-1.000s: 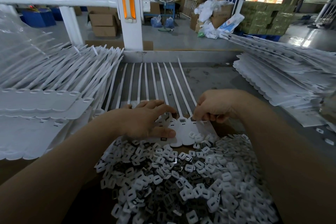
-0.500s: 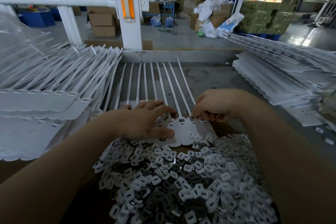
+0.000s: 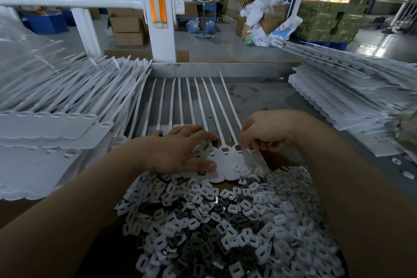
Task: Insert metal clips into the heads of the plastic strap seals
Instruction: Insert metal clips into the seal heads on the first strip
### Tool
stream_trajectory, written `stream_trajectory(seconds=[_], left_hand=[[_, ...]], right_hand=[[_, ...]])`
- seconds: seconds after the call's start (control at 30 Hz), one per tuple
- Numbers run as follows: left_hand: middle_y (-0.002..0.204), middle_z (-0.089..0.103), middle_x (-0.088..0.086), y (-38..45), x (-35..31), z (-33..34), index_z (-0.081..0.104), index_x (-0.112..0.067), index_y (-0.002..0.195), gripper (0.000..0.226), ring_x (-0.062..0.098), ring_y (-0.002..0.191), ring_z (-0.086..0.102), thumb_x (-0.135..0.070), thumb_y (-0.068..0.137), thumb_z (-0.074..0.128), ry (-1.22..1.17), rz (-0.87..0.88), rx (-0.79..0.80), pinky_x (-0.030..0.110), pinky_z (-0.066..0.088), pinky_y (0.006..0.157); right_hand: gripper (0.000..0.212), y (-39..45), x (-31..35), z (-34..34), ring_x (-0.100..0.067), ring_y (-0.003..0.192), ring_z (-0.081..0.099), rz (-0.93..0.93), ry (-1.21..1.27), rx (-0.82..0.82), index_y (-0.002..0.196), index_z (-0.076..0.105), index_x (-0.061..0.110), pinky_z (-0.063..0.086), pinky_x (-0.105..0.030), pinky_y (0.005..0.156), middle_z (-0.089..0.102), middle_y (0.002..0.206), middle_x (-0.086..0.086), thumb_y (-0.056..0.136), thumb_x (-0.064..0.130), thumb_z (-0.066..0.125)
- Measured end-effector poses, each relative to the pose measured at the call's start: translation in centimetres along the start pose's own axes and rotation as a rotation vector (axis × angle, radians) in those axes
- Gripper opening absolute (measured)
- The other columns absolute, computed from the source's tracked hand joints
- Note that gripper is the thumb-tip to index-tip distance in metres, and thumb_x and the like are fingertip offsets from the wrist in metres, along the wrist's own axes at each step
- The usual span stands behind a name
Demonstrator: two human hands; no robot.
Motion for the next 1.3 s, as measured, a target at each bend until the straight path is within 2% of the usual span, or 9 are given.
stream_trajectory(seconds=[0.13,0.27,0.43,0.7,0.83,0.97,1.1,1.2,1.3], left_hand=[[0.161,-0.007,-0.018,-0.1,0.0,0.0,0.013,-0.057,0.144,0.079,0.013,0.15,-0.006,-0.083,0.071,0.032,0.0,-0.002,0.002,0.062,0.0,0.116],[0.161,-0.009,-0.019,0.0,0.1,0.0,0.011,-0.058,0.144,0.077,0.013,0.149,-0.007,-0.082,0.073,0.031,0.011,-0.004,0.008,0.061,0.0,0.117],[0.161,-0.01,-0.019,0.0,0.3,0.1,0.009,-0.058,0.144,0.077,0.011,0.149,-0.009,-0.082,0.074,0.028,0.008,0.005,0.022,0.061,0.0,0.117],[0.161,-0.01,-0.02,0.0,0.2,0.0,0.009,-0.057,0.145,0.078,0.01,0.149,-0.009,-0.082,0.073,0.028,0.009,0.004,0.031,0.06,0.0,0.117],[0.161,-0.01,-0.019,0.0,0.1,0.0,0.01,-0.057,0.145,0.079,0.01,0.149,-0.009,-0.082,0.073,0.028,0.011,-0.002,0.029,0.06,0.0,0.117],[0.162,-0.011,-0.017,-0.1,-0.1,0.0,0.009,-0.057,0.145,0.084,0.012,0.149,-0.01,-0.084,0.068,0.027,0.011,-0.017,0.03,0.061,0.0,0.117],[0.162,-0.01,-0.018,-0.1,0.0,0.0,0.01,-0.058,0.144,0.081,0.012,0.149,-0.009,-0.084,0.069,0.027,0.013,-0.019,0.019,0.062,0.001,0.116],[0.162,-0.01,-0.017,-0.1,0.0,0.0,0.01,-0.058,0.144,0.081,0.012,0.149,-0.009,-0.084,0.069,0.027,0.009,-0.018,0.016,0.062,0.001,0.116],[0.162,-0.01,-0.017,-0.1,0.1,0.0,0.01,-0.058,0.144,0.082,0.012,0.149,-0.009,-0.085,0.068,0.027,0.001,-0.009,0.006,0.061,0.001,0.117]], right_hand=[[0.018,0.0,0.1,0.1,-0.009,0.041,0.036,0.015,-0.004,0.011,0.072,0.06,0.01,0.028,-0.015,0.037,0.048,0.051,0.001,0.087,0.018,0.068],[0.011,-0.2,0.3,0.2,-0.007,0.037,0.036,0.004,-0.061,0.004,0.083,0.062,0.008,0.027,-0.016,0.035,0.047,0.052,0.001,0.086,0.016,0.069],[0.019,-0.2,0.1,0.1,-0.009,0.04,0.035,0.015,-0.002,0.004,0.07,0.057,0.011,0.026,-0.015,0.037,0.048,0.05,0.001,0.087,0.014,0.065],[0.013,-0.1,0.0,-0.1,-0.009,0.04,0.037,-0.003,-0.041,0.005,0.076,0.059,0.01,0.026,-0.016,0.036,0.049,0.052,0.001,0.088,0.014,0.065],[0.004,-0.3,0.3,0.2,-0.007,0.042,0.045,-0.15,-0.044,-0.082,0.084,0.064,0.009,0.033,-0.017,0.036,0.058,0.055,0.0,0.084,0.008,0.069],[0.015,-0.7,1.0,0.3,-0.01,0.072,0.062,-0.306,-0.226,-0.153,0.088,0.069,0.029,0.046,-0.024,0.061,0.067,0.08,0.005,0.08,0.017,0.076],[0.015,-0.6,1.6,0.8,0.0,0.072,0.062,-0.31,-0.374,-0.174,0.08,0.071,0.033,0.043,-0.019,0.059,0.064,0.075,0.018,0.082,0.019,0.075],[0.009,-0.4,1.8,0.8,-0.003,0.074,0.065,-0.303,-0.401,-0.195,0.083,0.075,0.029,0.048,-0.02,0.061,0.069,0.076,0.016,0.083,0.02,0.074],[0.014,-0.5,1.8,0.9,-0.003,0.066,0.063,-0.302,-0.373,-0.202,0.074,0.069,0.03,0.044,-0.017,0.052,0.068,0.072,0.011,0.086,0.022,0.071]])
Point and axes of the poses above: each hand's wrist, its own y-axis towards the middle knuckle, its own z-axis out of the palm, x = y × z, the point moved 1 cm from there along y, towards the middle knuckle
